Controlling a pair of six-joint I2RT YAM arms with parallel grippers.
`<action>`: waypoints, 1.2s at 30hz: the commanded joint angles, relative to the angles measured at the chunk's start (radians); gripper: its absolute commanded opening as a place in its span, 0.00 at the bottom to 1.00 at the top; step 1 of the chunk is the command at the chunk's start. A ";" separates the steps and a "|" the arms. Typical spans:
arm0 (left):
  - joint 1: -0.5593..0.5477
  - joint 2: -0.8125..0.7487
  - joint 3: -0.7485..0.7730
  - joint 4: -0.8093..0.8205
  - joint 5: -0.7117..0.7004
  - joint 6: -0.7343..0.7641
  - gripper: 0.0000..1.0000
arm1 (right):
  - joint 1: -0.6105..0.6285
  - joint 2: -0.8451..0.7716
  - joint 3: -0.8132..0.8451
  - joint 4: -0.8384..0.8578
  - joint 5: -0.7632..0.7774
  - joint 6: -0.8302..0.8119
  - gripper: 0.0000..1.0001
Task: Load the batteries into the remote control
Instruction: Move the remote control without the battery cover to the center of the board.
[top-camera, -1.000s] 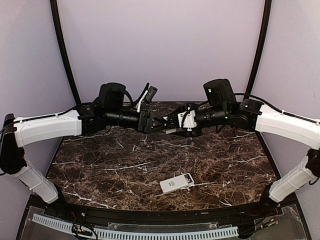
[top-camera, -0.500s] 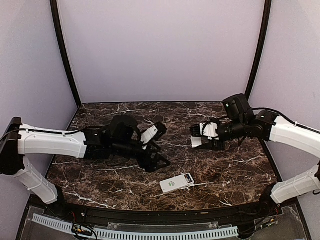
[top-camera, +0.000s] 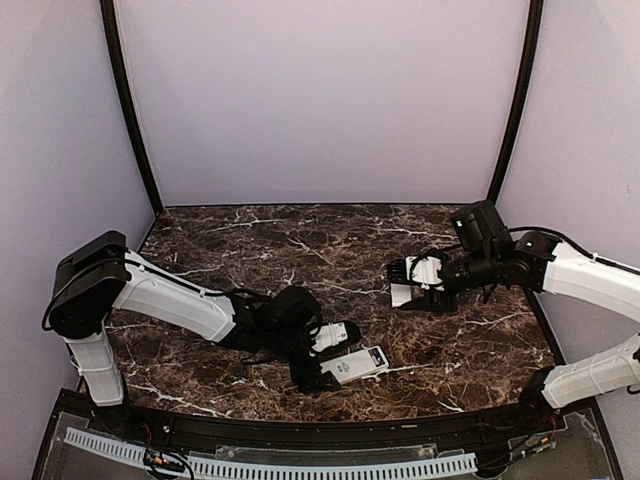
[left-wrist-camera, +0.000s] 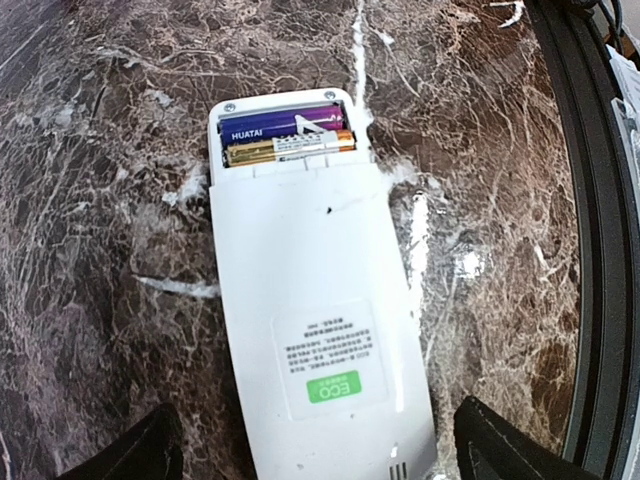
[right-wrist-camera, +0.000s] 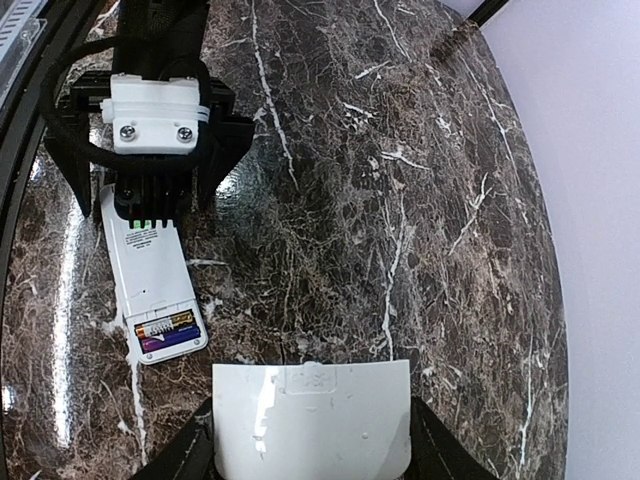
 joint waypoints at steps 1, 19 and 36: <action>-0.010 0.033 0.039 -0.032 0.009 0.059 0.94 | -0.005 -0.016 -0.016 0.019 -0.002 0.013 0.39; -0.012 0.008 0.030 -0.300 -0.107 0.264 0.45 | -0.006 -0.017 -0.041 -0.008 -0.065 0.027 0.39; 0.144 -0.103 -0.040 -0.541 -0.150 0.543 0.45 | 0.006 0.021 -0.052 0.001 -0.139 0.031 0.39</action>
